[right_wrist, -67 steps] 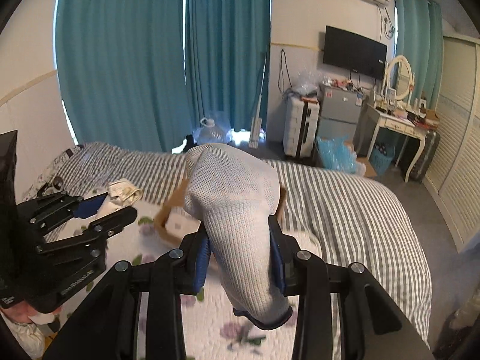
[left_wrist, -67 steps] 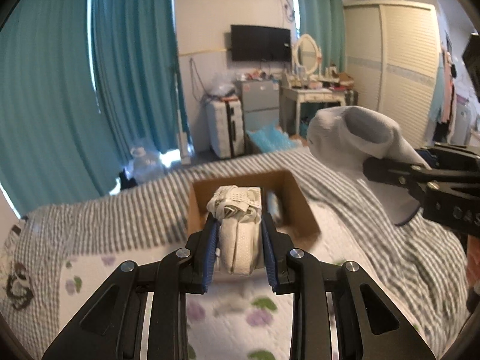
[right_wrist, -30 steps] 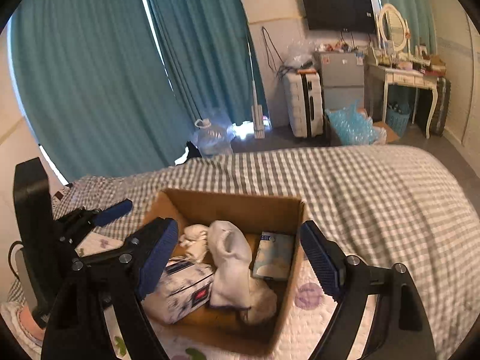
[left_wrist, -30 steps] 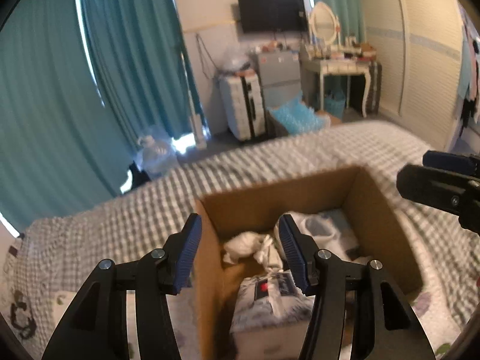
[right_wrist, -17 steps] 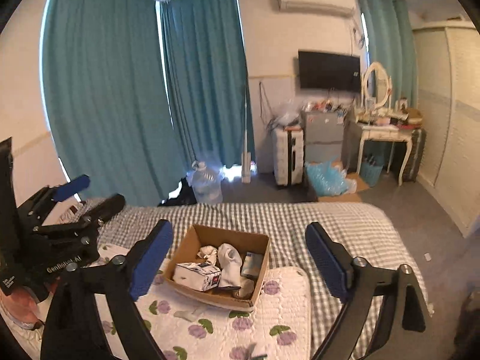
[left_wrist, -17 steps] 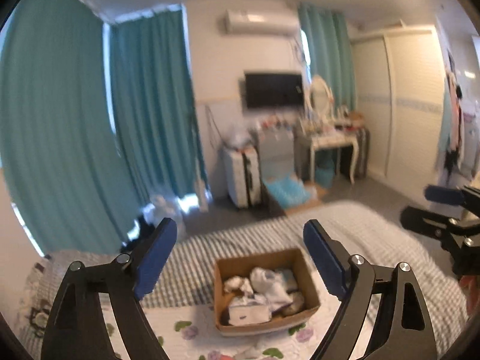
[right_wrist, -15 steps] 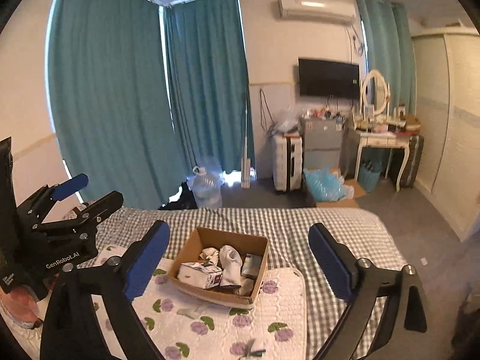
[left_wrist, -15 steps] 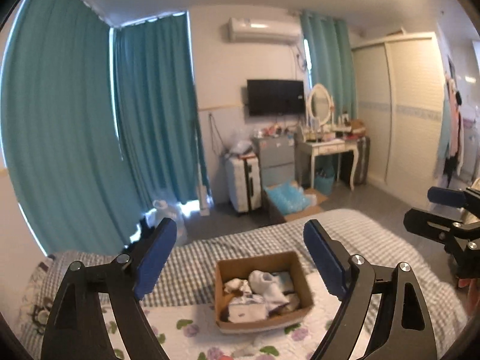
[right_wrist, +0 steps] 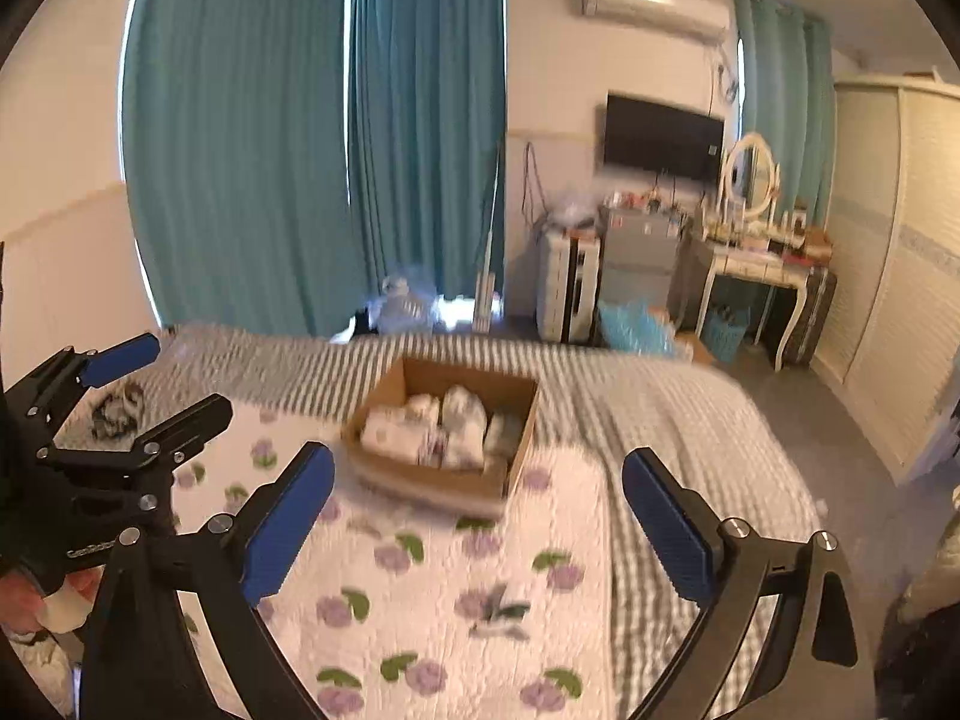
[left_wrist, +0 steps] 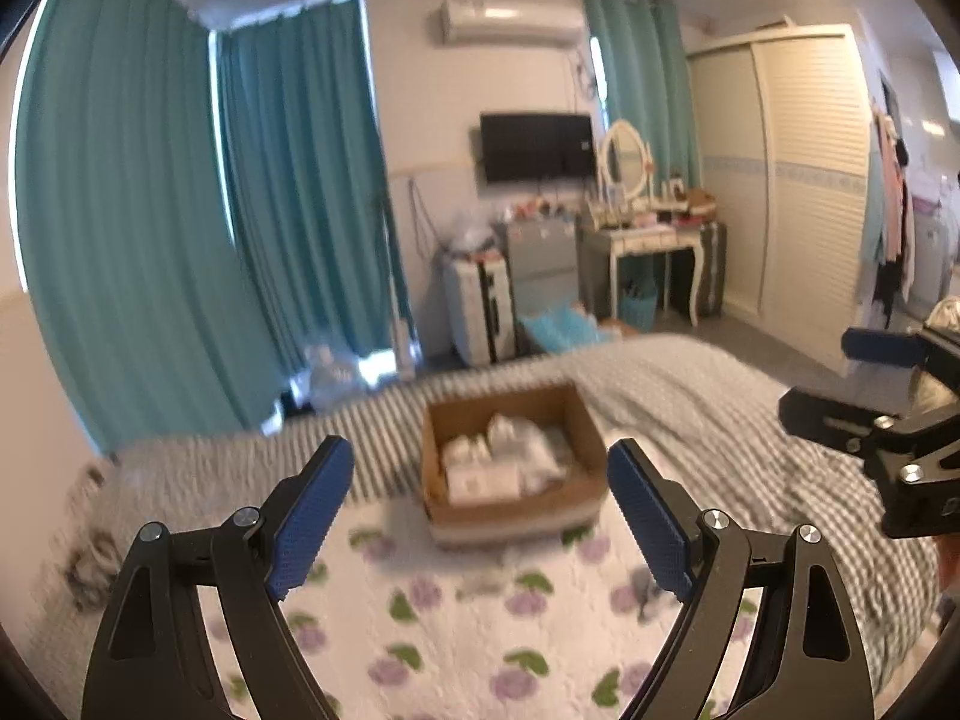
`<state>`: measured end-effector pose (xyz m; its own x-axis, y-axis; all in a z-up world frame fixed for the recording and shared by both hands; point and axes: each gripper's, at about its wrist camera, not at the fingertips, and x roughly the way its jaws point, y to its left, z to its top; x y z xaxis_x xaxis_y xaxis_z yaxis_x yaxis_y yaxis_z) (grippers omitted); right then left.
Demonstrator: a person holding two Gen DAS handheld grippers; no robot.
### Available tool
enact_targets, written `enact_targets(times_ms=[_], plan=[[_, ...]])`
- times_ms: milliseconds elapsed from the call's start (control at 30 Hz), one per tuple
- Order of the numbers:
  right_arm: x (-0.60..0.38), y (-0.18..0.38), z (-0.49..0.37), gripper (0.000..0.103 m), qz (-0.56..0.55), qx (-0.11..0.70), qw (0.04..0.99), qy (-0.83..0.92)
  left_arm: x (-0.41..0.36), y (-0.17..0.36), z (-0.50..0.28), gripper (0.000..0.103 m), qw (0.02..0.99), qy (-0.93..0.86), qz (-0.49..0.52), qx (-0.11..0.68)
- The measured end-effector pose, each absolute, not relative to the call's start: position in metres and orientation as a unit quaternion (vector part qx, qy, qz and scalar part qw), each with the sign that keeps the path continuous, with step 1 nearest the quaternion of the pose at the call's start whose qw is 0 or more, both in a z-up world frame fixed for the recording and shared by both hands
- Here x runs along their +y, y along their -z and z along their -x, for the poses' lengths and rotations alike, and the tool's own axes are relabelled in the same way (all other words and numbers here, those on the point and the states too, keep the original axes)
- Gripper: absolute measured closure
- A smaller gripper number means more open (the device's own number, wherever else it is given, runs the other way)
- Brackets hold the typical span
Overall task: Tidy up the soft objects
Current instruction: 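Lift both tools away from the box, then grasp the white fuzzy loop with green trim with the right tool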
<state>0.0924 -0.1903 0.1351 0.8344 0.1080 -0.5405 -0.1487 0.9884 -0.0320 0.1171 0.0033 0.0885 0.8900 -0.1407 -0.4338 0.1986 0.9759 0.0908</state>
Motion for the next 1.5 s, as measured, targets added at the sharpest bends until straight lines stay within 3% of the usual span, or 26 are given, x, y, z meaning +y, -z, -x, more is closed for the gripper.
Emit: enact_targets(times_ms=[400,700,867,933,1000,1067,1500], plan=[[-0.220,0.077,-0.154,0.006,-0.003,0.431,0.902,-0.033,-0.024,0.093,-0.162,0.015,0.932,0.074,-0.052,0.352],[-0.230,0.171,-0.178,0.006,-0.032,0.487,0.872,-0.030,-0.024,0.167,-0.198,0.015,0.912,0.073,-0.037,0.402],[-0.231,0.184,-0.190,0.017,-0.029,0.493,0.869,-0.018,-0.011,0.182,-0.213,0.015,0.906,0.071,-0.004,0.417],[-0.233,0.186,-0.192,0.030,-0.028,0.490,0.871,-0.010,-0.008,0.185,-0.219,0.015,0.902,0.070,0.006,0.427],[-0.236,0.185,-0.192,0.053,-0.033,0.487,0.873,-0.008,-0.005,0.188,-0.223,0.015,0.898,0.071,0.012,0.435],[-0.240,0.181,-0.190,0.061,-0.044,0.477,0.878,-0.007,-0.003,0.188,-0.225,0.015,0.898,0.072,0.010,0.434],[-0.206,0.151,-0.227,0.064,-0.045,0.443,0.894,-0.043,0.006,0.162,-0.248,0.015,0.912,0.069,-0.004,0.404]])
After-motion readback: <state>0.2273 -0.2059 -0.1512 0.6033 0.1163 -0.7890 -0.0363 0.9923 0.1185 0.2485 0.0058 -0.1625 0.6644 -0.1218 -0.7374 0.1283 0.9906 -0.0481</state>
